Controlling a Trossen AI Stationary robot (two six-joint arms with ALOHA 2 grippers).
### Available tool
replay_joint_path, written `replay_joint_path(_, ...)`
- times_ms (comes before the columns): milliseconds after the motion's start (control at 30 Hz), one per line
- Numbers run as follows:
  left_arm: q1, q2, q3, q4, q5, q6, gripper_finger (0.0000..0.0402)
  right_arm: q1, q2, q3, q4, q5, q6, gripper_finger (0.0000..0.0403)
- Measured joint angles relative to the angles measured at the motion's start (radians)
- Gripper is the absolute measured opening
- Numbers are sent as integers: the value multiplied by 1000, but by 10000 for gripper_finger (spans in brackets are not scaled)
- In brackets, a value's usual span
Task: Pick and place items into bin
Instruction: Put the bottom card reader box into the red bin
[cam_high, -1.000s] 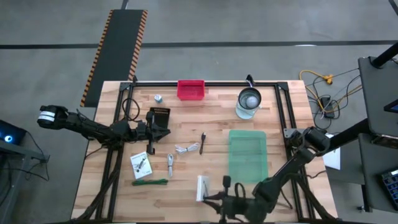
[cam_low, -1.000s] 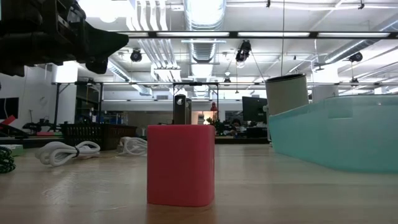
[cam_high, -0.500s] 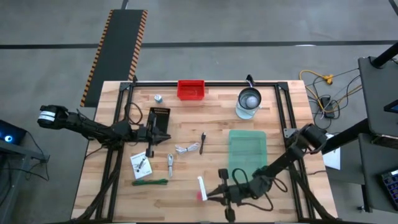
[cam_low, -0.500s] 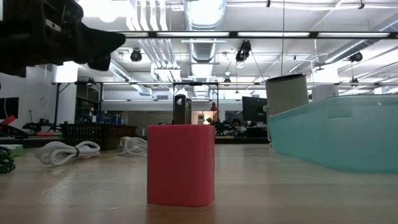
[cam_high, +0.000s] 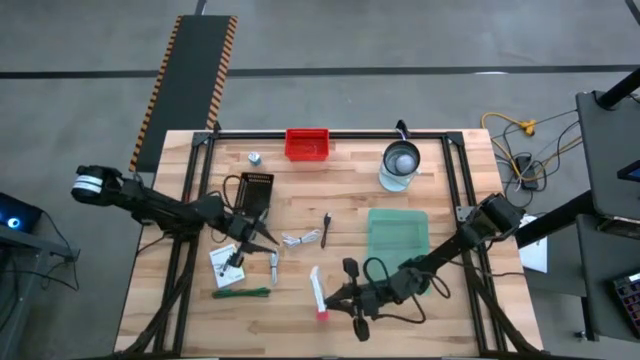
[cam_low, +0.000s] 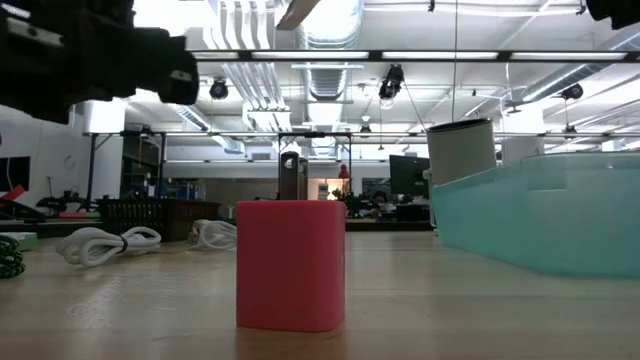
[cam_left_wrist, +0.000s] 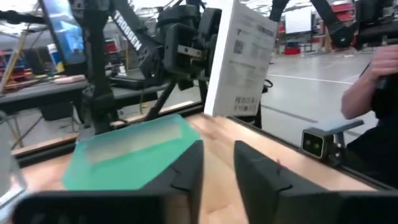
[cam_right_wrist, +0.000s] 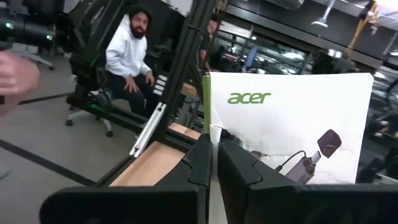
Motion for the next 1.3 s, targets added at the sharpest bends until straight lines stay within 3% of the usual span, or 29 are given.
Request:
replay_joint_path(200,-18,127,136,0,121,0,199,-8,0,-11,-1,-7,-28,8)
replay_joint_path(333,-32,208,227,0,237,1,240,-12,0,-11,-1,-20,-31,8)
replay_joint_path(533,-35,325,340,-1,240,1,246,-21,0,-11,1,-137,8,8)
replay_joint_path(767,-38,451,452,-1,248,1,246,-25,0,-12,0,-141,22,8)
replay_joint_path(1300,-61,597,624,0,427,5,246,-46,0,-15,-25,-136,56,8)
